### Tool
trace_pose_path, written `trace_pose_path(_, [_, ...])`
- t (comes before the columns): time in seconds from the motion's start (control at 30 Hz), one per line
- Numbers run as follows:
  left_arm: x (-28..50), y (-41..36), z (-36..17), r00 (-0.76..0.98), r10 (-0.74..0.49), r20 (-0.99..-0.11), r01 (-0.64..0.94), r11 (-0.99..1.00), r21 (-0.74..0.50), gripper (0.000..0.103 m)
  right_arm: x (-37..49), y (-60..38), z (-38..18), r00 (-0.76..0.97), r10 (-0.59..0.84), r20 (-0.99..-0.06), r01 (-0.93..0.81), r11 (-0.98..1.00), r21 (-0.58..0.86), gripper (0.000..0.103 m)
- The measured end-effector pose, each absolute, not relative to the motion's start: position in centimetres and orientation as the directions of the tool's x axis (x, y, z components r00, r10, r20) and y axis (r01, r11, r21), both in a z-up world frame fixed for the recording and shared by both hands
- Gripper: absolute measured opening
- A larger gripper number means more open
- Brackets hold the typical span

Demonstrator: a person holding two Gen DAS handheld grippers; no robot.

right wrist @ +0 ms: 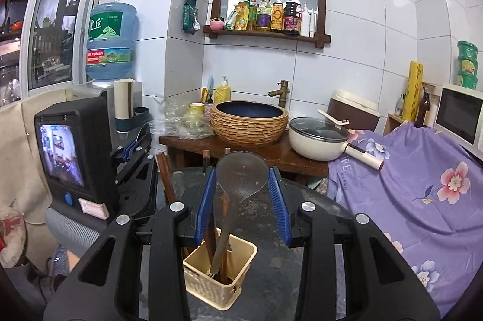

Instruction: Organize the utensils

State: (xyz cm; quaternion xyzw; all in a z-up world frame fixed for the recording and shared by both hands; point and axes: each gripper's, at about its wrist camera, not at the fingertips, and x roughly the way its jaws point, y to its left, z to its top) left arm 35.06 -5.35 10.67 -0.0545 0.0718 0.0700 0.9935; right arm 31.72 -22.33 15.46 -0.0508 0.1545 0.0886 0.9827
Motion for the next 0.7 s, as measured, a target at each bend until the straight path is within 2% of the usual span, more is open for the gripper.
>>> trace_pose_path(0.53, [33.2, -4.9, 7.6, 0.971, -0.028, -0.236, 0.007, 0.996, -0.086, 0.006, 33.3, -21.6, 9.1, 0.890, 0.162, -0.425, -0.205, 0.977, -0.055, 0.037])
trace_pose_path(0.6, [32.8, -4.9, 7.4, 0.970, -0.045, -0.238, 0.030, 0.997, -0.067, 0.025, 33.5, -21.8, 8.4, 0.885, 0.166, -0.435, -0.205, 0.978, -0.044, 0.038])
trace_pose_path(0.67, [32.2, -4.9, 7.2, 0.975, -0.035, -0.218, 0.026, 0.999, -0.040, 0.037, 33.6, -21.9, 7.9, 0.882, 0.164, -0.441, -0.203, 0.978, -0.041, 0.038])
trace_pose_path(0.7, [31.8, -4.8, 7.1, 0.978, -0.038, -0.207, 0.032, 0.999, -0.032, 0.039, 33.6, -22.0, 7.6, 0.880, 0.163, -0.447, -0.201, 0.979, -0.040, 0.041])
